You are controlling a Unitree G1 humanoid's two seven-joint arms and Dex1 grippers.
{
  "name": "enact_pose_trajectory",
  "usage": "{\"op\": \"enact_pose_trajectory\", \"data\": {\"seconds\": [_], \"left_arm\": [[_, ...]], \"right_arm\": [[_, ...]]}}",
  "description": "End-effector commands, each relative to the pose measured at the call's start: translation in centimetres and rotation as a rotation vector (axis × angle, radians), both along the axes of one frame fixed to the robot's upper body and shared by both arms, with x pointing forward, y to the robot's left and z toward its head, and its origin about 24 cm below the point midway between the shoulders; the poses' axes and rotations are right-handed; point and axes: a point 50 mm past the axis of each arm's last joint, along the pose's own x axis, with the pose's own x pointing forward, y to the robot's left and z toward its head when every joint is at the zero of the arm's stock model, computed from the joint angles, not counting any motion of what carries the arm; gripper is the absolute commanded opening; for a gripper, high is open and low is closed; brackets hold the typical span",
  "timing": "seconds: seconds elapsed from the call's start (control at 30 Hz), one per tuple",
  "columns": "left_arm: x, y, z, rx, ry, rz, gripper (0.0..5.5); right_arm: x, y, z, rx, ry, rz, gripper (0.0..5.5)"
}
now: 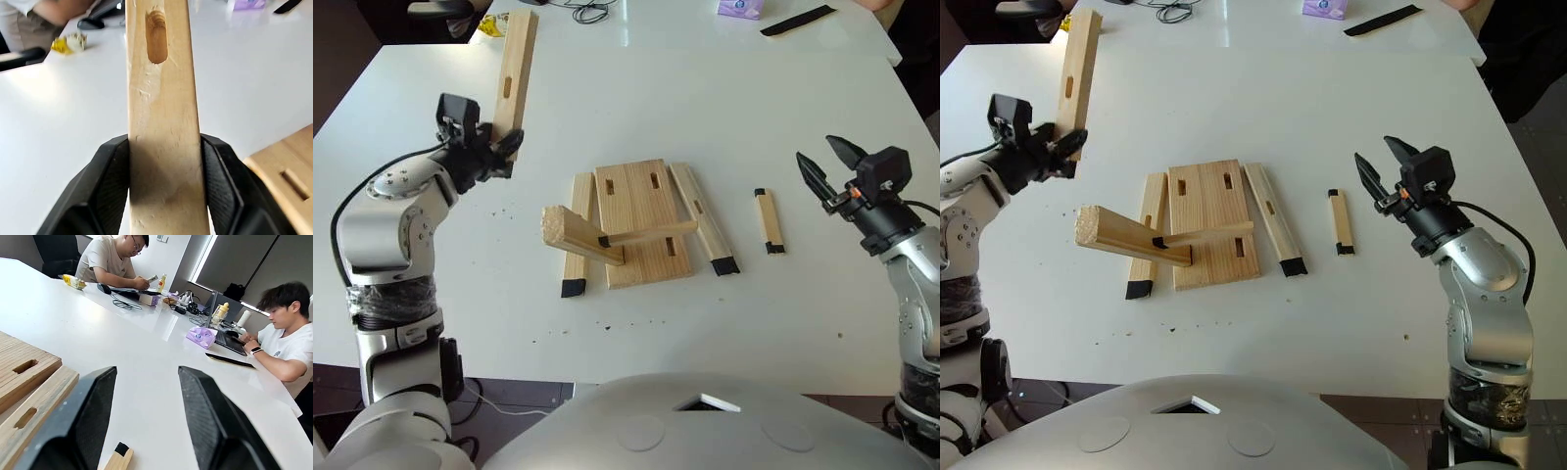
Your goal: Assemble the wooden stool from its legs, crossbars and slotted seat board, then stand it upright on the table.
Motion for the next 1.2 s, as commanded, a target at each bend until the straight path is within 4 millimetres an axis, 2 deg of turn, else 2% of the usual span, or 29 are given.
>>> {"op": "enact_pose_trajectory", "data": {"seconds": [0.03, 0.17, 0.23, 0.3, 0.43, 0.6, 0.83, 0.9, 1.0, 1.2], "left_arm": [[-0.2, -4.3, 5.7, -0.247, -0.206, -0.377, 2.04], [-0.8, -6.5, 9.5, -0.429, -0.243, -0.702, 2.04], [-1.3, -7.1, 10.3, -0.448, -0.229, -0.823, 2.04], [-1.5, -7.6, 10.2, -0.413, -0.213, -0.893, 2.04], [-1.5, -8.3, 8.7, -0.329, -0.157, -1.009, 2.04], [-0.5, -8.9, 7.3, -0.257, -0.123, -1.067, 2.04], [0.2, -9.9, 7.2, -0.234, -0.128, -1.113, 2.04], [0.2, -10.3, 7.2, -0.232, -0.128, -1.125, 2.04], [0.1, -10.5, 7.1, -0.233, -0.125, -1.137, 2.04], [0.0, -10.7, 6.3, -0.220, -0.093, -1.150, 2.04]], "right_arm": [[1.4, -0.3, 3.0, 0.182, 0.023, 0.159, 2.31], [2.1, 0.6, 4.9, 0.323, 0.092, 0.400, 2.31], [2.8, 1.2, 6.2, 0.367, 0.084, 0.483, 2.31], [3.4, 1.8, 7.7, 0.393, 0.071, 0.553, 2.50], [4.1, 2.7, 10.3, 0.444, 0.118, 0.717, 3.01], [4.8, 4.3, 11.9, 0.419, 0.202, 0.883, 3.01], [6.4, 7.0, 11.8, 0.284, 0.256, 0.958, 3.01], [7.3, 7.2, 11.0, 0.218, 0.250, 0.920, 3.01], [8.1, 6.9, 10.4, 0.229, 0.262, 0.905, 3.01], [8.0, 6.4, 10.3, 0.226, 0.286, 0.947, 3.01]]}}
